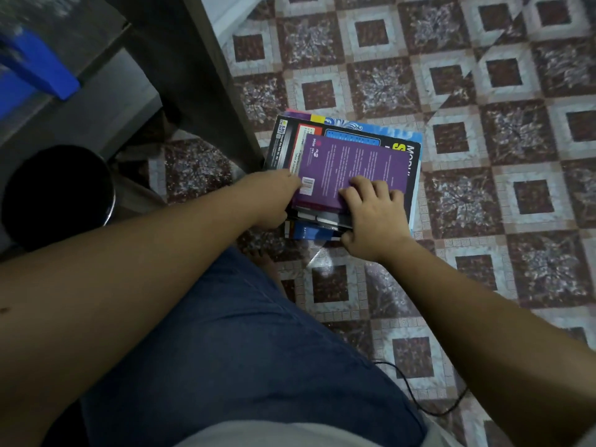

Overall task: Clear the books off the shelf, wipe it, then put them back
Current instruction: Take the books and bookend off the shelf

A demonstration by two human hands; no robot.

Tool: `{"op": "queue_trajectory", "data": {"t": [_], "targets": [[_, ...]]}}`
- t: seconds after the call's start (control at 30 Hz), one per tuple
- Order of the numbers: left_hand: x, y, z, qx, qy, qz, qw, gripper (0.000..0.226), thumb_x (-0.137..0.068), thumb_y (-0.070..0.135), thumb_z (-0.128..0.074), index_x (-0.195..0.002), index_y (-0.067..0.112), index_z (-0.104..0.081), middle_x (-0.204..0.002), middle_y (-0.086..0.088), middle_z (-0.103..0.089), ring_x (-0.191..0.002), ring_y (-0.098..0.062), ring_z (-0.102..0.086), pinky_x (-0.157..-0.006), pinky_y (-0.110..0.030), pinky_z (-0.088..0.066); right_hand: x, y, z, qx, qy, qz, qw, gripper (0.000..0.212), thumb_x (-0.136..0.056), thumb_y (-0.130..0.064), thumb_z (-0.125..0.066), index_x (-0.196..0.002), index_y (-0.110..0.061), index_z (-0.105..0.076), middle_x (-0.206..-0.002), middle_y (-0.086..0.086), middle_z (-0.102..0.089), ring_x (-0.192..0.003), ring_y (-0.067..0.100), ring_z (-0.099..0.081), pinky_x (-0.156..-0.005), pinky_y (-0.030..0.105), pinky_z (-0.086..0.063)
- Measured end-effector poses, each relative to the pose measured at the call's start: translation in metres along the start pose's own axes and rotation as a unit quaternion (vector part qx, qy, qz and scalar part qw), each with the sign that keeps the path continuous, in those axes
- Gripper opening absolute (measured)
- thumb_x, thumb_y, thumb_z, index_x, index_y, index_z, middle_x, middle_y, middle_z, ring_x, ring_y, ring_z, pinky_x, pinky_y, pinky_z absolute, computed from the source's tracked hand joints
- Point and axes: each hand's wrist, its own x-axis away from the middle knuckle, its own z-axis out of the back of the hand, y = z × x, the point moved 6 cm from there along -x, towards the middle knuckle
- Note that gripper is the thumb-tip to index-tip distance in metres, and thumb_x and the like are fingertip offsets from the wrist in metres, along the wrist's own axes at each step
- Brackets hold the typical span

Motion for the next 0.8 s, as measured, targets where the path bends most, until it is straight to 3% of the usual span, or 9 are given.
{"op": "queue_trajectory", "data": {"t": [0.13, 0.23, 0.33, 0.6, 0.8], "targets": [[0.043, -0.036, 0.022, 0.061, 0.056, 0.073, 0.994, 0.055, -0.088, 0.027, -0.064, -0.139, 0.018, -0.042, -0.135, -0.007, -0.047, -0.12, -0.026, -0.049, -0.098, -0.04, -0.045, -0.01, -0.025, 0.028, -0.019, -0.022, -0.013, 0.999, 0.063, -0.079, -0.049, -0.061, -0.132, -0.021, -0.039, -0.133, 0.007, -0.042, -0.12, 0.031, -0.04, -0.1, 0.048, -0.033], [0.091, -0.072, 0.035, 0.092, 0.118, 0.13, 0.98, 0.054, -0.09, 0.032, -0.061, -0.139, 0.021, -0.042, -0.138, -0.006, -0.048, -0.123, -0.026, -0.048, -0.099, -0.038, -0.043, -0.023, -0.074, 0.07, -0.023, 0.009, 0.038, 0.999, 0.052, -0.087, -0.041, -0.057, -0.13, -0.017, -0.042, -0.129, 0.009, -0.049, -0.117, 0.032, -0.046, -0.097, 0.047, -0.035], [0.148, -0.116, 0.037, 0.134, 0.174, 0.219, 0.95, 0.042, -0.089, 0.036, -0.059, -0.129, 0.025, -0.054, -0.131, -0.005, -0.056, -0.117, -0.027, -0.053, -0.096, -0.04, -0.046, -0.036, -0.141, 0.123, -0.03, 0.064, 0.107, 0.992, 0.04, -0.09, -0.034, -0.053, -0.126, -0.015, -0.047, -0.122, 0.01, -0.055, -0.113, 0.033, -0.051, -0.091, 0.044, -0.038], [0.365, -0.213, 0.018, 0.171, 0.298, 0.457, 0.82, 0.034, -0.087, 0.041, -0.062, -0.118, 0.024, -0.062, -0.114, -0.004, -0.066, -0.106, -0.029, -0.061, -0.087, -0.038, -0.052, -0.029, -0.337, 0.243, -0.042, 0.159, 0.302, 0.939, 0.031, -0.087, -0.031, -0.055, -0.115, -0.018, -0.056, -0.115, 0.007, -0.06, -0.106, 0.03, -0.057, -0.088, 0.04, -0.039], [0.507, -0.237, 0.006, 0.148, 0.427, 0.555, 0.698, 0.034, -0.085, 0.033, -0.064, -0.114, 0.016, -0.063, -0.113, -0.013, -0.059, -0.105, -0.036, -0.056, -0.086, -0.042, -0.048, 0.005, -0.464, 0.301, -0.029, 0.184, 0.398, 0.898, 0.034, -0.088, -0.032, -0.055, -0.12, -0.021, -0.055, -0.122, 0.005, -0.06, -0.112, 0.028, -0.056, -0.092, 0.039, -0.037]]}}
